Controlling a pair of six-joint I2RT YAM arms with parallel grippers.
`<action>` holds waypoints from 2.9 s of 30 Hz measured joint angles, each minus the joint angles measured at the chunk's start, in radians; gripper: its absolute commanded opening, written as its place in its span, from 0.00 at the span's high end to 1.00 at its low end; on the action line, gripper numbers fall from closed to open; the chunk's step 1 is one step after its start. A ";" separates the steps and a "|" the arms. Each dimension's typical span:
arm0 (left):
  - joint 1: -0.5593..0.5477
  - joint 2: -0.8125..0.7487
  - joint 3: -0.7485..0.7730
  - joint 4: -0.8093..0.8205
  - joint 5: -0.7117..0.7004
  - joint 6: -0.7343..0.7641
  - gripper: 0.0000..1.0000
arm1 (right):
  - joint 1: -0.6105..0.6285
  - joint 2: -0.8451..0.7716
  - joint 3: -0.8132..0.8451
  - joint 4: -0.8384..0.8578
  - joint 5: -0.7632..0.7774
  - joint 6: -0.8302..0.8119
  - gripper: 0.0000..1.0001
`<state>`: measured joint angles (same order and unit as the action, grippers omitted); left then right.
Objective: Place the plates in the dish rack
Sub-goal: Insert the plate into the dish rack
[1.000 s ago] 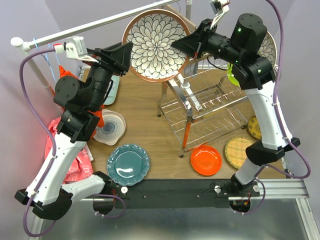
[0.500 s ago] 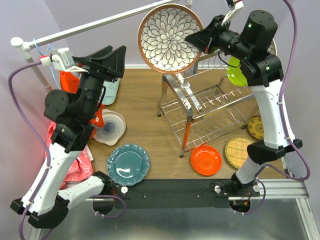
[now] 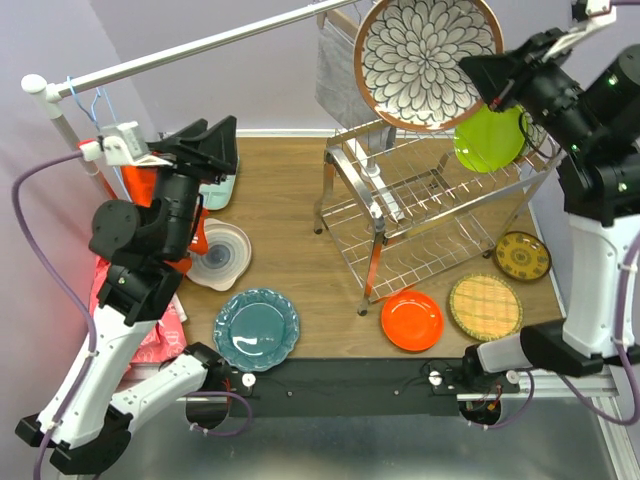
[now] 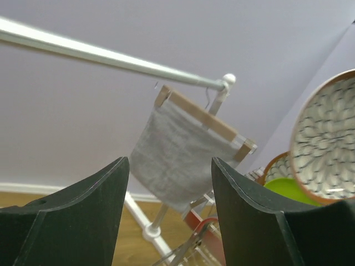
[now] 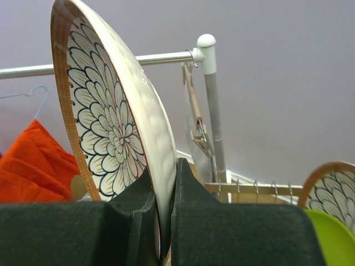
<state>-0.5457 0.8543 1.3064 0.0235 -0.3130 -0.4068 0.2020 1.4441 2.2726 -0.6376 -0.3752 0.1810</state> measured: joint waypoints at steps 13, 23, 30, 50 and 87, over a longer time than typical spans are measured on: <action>0.010 -0.019 -0.166 -0.093 -0.046 -0.014 0.29 | -0.097 -0.186 -0.201 -0.018 0.255 -0.244 0.99; 0.077 -0.031 -0.213 -0.093 -0.034 -0.032 0.29 | -0.148 -0.211 -0.326 -0.055 0.407 -0.375 1.00; 0.135 -0.031 -0.245 -0.093 0.017 -0.050 0.29 | -0.150 -0.225 -0.366 -0.059 0.443 -0.425 0.99; 0.204 -0.033 -0.268 -0.092 0.105 -0.073 0.29 | -0.150 -0.244 -0.424 -0.053 0.468 -0.498 0.99; 0.227 -0.070 -0.310 -0.085 0.125 -0.089 0.29 | -0.150 -0.219 -0.478 -0.002 0.457 -0.515 0.99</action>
<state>-0.3187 0.7841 0.9962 -0.0616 -0.1883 -0.4957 0.0521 1.2255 1.7947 -0.6399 0.0822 -0.3336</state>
